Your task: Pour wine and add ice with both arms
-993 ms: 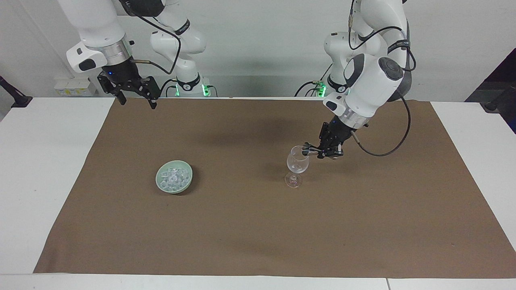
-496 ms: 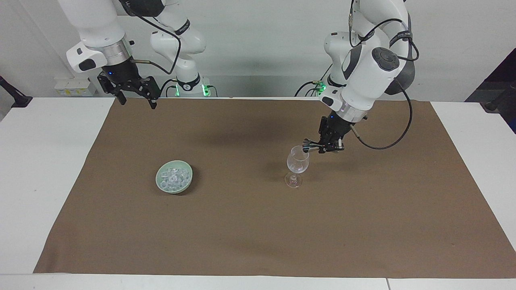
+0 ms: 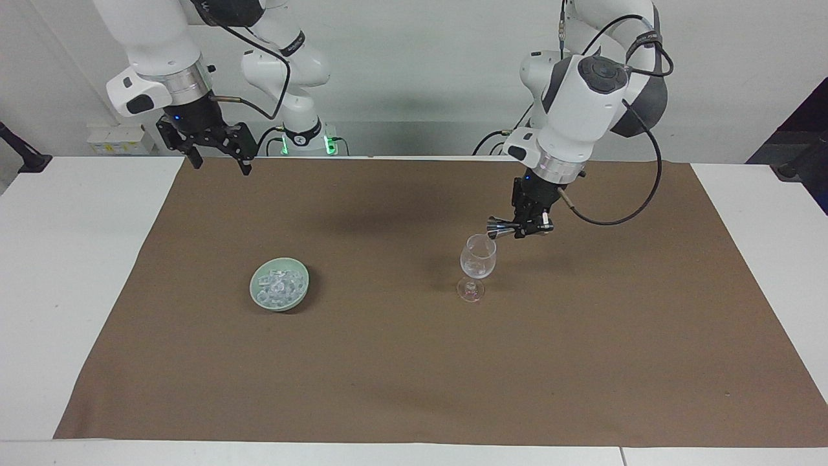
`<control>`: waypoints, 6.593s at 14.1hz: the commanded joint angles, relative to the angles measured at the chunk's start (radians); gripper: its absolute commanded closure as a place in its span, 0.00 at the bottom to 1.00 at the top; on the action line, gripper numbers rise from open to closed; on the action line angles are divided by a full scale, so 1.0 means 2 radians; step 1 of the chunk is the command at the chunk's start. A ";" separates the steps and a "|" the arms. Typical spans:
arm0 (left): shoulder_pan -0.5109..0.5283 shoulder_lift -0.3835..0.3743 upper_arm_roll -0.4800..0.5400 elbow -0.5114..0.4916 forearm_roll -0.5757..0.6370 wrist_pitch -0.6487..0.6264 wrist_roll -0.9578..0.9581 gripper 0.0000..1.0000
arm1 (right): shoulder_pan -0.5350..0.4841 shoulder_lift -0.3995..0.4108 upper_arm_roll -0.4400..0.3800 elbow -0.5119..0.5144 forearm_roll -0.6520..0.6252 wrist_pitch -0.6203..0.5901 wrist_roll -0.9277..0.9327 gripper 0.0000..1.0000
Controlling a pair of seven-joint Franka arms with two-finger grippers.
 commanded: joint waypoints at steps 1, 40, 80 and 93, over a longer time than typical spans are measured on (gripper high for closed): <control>-0.018 0.004 0.007 0.021 0.036 -0.032 -0.045 1.00 | -0.004 -0.002 -0.001 -0.001 0.008 -0.003 -0.009 0.00; 0.348 0.178 0.010 0.054 -0.467 -0.250 0.532 1.00 | -0.004 -0.002 -0.001 0.000 0.008 -0.003 -0.009 0.00; 0.431 0.360 0.009 0.047 -0.524 -0.261 0.723 1.00 | -0.004 -0.002 -0.001 0.000 0.008 -0.003 -0.010 0.00; 0.432 0.355 0.004 0.048 -0.559 -0.243 0.719 1.00 | -0.004 -0.002 -0.001 0.000 0.008 -0.003 -0.009 0.00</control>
